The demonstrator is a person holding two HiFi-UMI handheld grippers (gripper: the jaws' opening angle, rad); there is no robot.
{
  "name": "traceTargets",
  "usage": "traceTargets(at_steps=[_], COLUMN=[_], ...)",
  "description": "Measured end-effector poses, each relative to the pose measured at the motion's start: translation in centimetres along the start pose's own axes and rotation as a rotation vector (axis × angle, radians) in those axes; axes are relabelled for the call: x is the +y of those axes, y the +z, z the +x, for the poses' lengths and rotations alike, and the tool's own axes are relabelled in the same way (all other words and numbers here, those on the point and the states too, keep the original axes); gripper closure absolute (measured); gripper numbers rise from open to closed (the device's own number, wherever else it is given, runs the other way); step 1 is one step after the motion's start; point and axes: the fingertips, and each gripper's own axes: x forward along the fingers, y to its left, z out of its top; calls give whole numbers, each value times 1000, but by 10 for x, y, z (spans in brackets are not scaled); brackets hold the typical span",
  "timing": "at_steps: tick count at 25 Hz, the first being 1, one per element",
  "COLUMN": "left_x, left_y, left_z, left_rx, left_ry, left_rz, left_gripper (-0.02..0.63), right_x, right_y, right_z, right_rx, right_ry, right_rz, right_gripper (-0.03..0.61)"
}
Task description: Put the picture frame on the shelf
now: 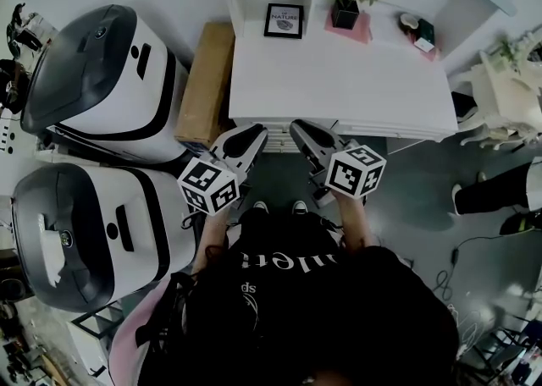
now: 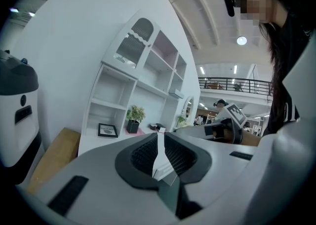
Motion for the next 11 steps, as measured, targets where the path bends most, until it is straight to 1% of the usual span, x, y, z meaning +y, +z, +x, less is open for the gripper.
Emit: traceTargets(at_steps=[11], left_x=[6], left_y=[4], left_z=[-3], left_rx=[-6], left_ry=[-18], left_rz=[-1], left_gripper=[561], right_x=[5], right_y=[2], right_z=[9], right_rx=[-7], right_ry=[-6], right_rz=[-11], right_gripper=[514])
